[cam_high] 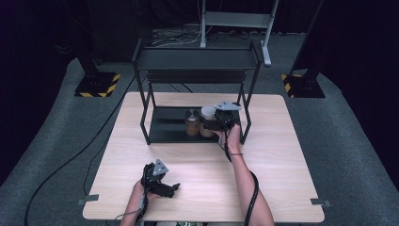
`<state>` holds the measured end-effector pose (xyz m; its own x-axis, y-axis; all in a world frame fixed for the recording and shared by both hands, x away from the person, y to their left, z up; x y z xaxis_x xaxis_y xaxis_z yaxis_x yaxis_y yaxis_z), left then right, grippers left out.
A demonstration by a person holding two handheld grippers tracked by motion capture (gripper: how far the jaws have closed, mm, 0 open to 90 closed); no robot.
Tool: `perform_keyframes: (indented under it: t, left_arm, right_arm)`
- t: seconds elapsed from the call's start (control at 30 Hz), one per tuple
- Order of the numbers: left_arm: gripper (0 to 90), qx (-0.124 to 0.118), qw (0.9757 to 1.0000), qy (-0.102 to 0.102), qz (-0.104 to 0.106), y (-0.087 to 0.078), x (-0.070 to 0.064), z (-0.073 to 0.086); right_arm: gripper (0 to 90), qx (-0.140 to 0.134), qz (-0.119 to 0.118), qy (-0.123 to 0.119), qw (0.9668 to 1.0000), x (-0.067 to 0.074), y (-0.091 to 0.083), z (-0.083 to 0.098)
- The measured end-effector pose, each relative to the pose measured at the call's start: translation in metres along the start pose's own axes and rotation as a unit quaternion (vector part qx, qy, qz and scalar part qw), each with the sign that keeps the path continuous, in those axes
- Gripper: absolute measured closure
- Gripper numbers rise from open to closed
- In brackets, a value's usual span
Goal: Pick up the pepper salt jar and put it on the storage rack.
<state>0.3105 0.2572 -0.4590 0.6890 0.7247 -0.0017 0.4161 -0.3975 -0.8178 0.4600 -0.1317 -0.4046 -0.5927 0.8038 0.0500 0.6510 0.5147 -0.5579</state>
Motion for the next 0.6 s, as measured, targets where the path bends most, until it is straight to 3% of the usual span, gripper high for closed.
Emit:
perform_keyframes:
  t: [0.3,0.6]
  left_arm:
    - [0.3,0.0,1.0,0.0,0.0,0.0,0.0,0.0]
    - [0.3,0.0,1.0,0.0,0.0,0.0,0.0,0.0]
  right_arm:
    - [2.2,0.012,0.003,-0.002,0.9999,0.0,-0.017,-0.005]
    - [0.0,0.039,0.006,-0.012,0.9992,0.001,-0.036,-0.002]
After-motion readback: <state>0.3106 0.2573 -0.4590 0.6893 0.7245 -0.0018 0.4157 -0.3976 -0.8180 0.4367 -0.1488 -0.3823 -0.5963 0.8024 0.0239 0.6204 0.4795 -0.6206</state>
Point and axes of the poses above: each handheld gripper's, and its own axes: y roughly forward along the jaws, z roughly out of its underside, x roughly to its left, the point moved 3 cm from there along y, roughly forward along the jaws, and after that the axes turned 11 degrees about x, right-handed, at the moved point
